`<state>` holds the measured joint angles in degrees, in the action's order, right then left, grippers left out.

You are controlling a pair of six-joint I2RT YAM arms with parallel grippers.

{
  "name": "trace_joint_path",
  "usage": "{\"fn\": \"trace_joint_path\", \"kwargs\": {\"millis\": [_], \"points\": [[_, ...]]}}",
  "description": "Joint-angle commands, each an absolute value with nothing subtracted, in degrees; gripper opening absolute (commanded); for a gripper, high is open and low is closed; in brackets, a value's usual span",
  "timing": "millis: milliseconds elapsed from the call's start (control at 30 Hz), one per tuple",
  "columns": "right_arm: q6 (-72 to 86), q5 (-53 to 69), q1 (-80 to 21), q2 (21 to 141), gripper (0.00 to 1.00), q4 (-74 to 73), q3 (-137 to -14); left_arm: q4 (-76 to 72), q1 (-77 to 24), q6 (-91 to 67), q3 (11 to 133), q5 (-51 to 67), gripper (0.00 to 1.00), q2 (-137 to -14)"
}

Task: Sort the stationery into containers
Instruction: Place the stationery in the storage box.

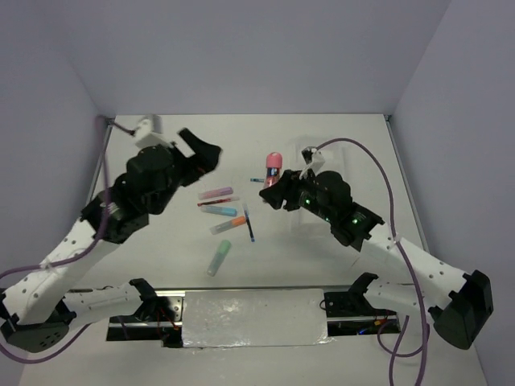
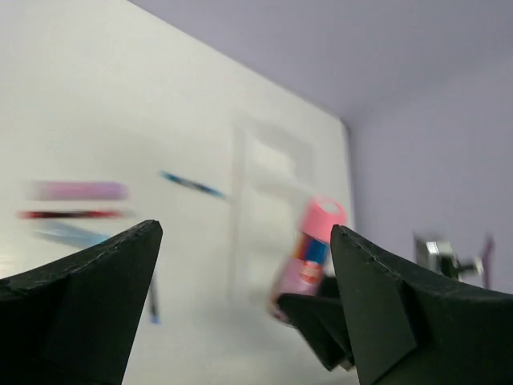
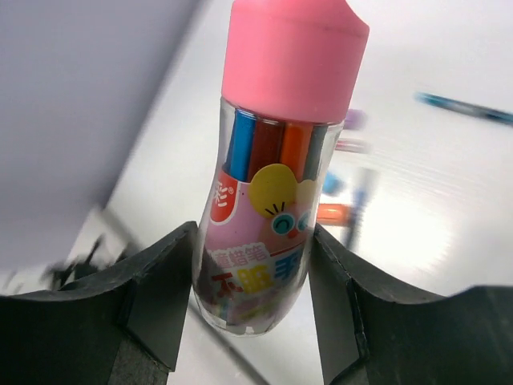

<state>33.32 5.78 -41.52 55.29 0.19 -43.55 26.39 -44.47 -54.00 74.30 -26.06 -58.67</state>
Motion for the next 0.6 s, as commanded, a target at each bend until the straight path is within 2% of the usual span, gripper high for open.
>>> {"fn": "trace_joint_path", "kwargs": {"millis": [0, 67, 100, 200, 267, 433, 567], "points": [[41.1, -15.6, -37.3, 59.7, 0.0, -14.2, -49.1, 60.6, -44.0, -64.9, 82.5, -63.3, 0.99, -55.3], [47.2, -21.3, -31.7, 61.9, 0.0, -14.8, -50.4, 57.9, -44.0, -56.0, 78.7, -63.9, 0.99, -50.7], [49.5, -23.3, -30.0, 64.6, 0.0, -14.3, -51.0, 50.2, -44.0, -50.7, 76.3, -62.9, 0.99, -48.8], [58.3, -28.9, -24.2, 74.1, 0.0, -15.6, -56.9, 39.2, -44.0, -34.7, 65.1, -53.4, 0.99, -42.4], [62.9, -31.1, -21.7, 81.0, 0.0, -19.5, -67.4, 37.2, -44.0, -32.4, 59.7, -49.4, 0.99, -40.4], [71.2, -33.7, -19.0, 106.5, 0.0, -43.1, -99.0, 38.1, -43.9, -33.4, 51.2, -50.2, 0.99, -37.2], [77.6, -33.2, -18.2, 112.8, 0.0, -46.6, -105.1, 35.7, -43.7, -31.0, 51.2, -46.3, 0.99, -36.7]]}}
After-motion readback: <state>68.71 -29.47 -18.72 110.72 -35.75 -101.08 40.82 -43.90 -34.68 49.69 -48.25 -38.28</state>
